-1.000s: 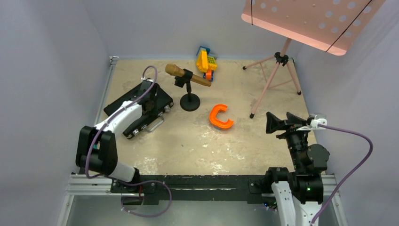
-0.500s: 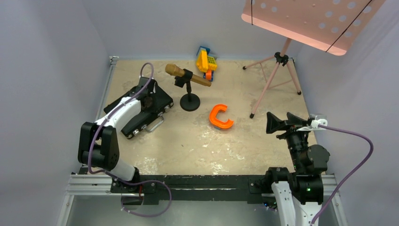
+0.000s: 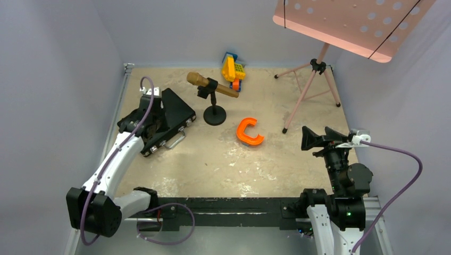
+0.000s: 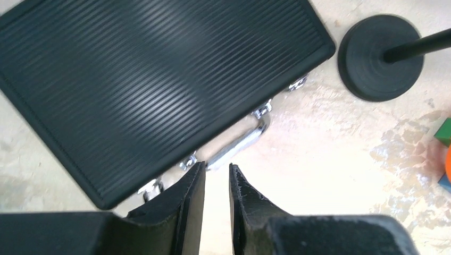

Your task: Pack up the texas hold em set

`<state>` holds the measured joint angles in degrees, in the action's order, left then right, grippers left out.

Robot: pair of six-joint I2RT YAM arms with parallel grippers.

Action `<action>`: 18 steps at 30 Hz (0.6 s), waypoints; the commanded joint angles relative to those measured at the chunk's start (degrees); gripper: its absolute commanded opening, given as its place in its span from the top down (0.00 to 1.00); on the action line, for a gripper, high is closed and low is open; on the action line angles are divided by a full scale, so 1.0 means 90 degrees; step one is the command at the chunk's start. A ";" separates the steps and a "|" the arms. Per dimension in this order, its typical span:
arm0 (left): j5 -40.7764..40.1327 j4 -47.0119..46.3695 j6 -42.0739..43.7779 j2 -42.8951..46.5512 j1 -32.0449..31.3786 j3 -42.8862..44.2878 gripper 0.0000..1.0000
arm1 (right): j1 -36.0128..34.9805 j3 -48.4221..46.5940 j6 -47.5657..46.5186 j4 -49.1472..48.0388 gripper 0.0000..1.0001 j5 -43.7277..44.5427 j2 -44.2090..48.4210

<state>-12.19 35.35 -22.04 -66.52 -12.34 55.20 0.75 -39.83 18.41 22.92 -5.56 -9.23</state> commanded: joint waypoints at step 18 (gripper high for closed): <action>0.0165 0.1175 -0.0415 0.0302 0.1015 -0.0642 0.83 | -0.0201 0.0022 0.0061 -0.0179 0.09 0.0081 0.0142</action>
<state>-13.06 46.44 -25.98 -62.74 -5.96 49.06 0.16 -39.83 18.41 22.83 -5.48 -8.32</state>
